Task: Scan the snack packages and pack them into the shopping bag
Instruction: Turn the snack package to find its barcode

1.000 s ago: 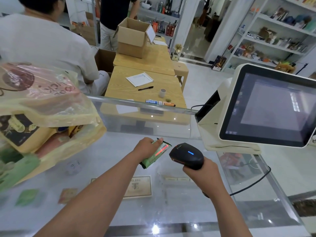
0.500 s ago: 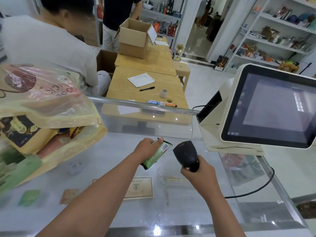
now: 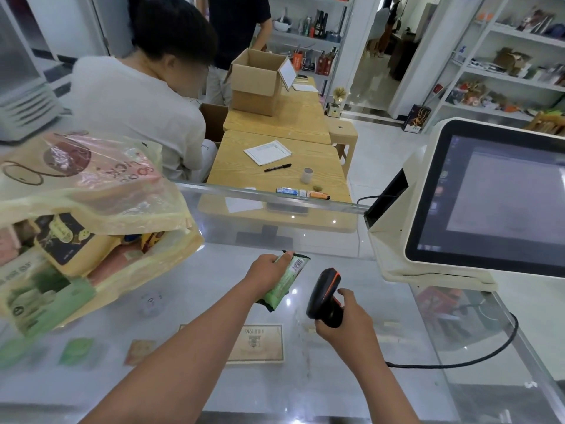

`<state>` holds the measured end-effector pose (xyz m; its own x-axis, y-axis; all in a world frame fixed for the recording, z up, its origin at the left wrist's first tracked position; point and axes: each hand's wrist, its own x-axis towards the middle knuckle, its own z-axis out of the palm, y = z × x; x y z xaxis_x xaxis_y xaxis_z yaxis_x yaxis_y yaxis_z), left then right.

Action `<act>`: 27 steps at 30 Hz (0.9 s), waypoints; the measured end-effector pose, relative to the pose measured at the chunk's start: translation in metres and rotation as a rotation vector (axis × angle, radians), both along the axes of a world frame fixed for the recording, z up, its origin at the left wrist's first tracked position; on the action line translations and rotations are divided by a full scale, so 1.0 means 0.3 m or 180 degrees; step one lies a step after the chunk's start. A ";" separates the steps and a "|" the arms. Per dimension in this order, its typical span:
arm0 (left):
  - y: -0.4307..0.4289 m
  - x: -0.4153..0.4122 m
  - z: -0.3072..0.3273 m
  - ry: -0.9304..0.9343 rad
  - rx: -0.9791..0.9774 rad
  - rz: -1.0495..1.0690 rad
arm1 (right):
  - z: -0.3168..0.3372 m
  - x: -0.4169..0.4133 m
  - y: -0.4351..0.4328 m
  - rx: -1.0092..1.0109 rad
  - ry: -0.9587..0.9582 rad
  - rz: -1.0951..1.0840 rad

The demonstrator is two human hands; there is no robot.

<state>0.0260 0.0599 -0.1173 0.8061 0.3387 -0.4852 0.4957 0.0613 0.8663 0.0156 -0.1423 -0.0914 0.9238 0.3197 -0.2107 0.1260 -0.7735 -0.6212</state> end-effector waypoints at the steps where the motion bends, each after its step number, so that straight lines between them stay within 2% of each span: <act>1: 0.001 -0.005 0.006 -0.0012 -0.0036 0.0085 | 0.003 -0.001 0.004 0.0006 -0.0096 0.0019; 4: -0.001 -0.026 0.016 -0.0069 -0.0040 0.0205 | 0.024 -0.001 0.042 0.0121 -0.0956 -0.0023; 6: 0.006 -0.042 0.031 -0.0126 0.0145 0.0221 | 0.048 -0.004 0.089 0.0452 -0.1236 0.0005; 8: 0.029 -0.063 0.057 -0.0184 0.0280 0.0330 | 0.070 -0.011 0.147 0.0801 -0.0825 0.0150; 12: 0.094 -0.117 0.138 -0.0460 0.0008 0.0639 | 0.101 -0.033 0.293 0.1306 0.0534 0.0362; 15: 0.148 -0.195 0.202 -0.0439 0.0104 0.0841 | 0.110 -0.086 0.408 0.1868 0.1407 0.0528; 18: 0.216 -0.306 0.264 -0.0536 -0.0210 0.1079 | 0.117 -0.148 0.506 0.2147 0.1528 0.0730; 21: 0.305 -0.442 0.318 -0.0756 -0.0257 0.1412 | 0.117 -0.205 0.581 0.1912 0.1280 0.1185; 23: 0.365 -0.546 0.337 -0.0712 0.0387 0.1900 | 0.112 -0.241 0.620 0.1609 0.0986 0.1510; 27: 0.515 -0.771 0.328 -0.0231 0.3658 0.3039 | 0.119 -0.316 0.705 0.1168 0.0773 0.2187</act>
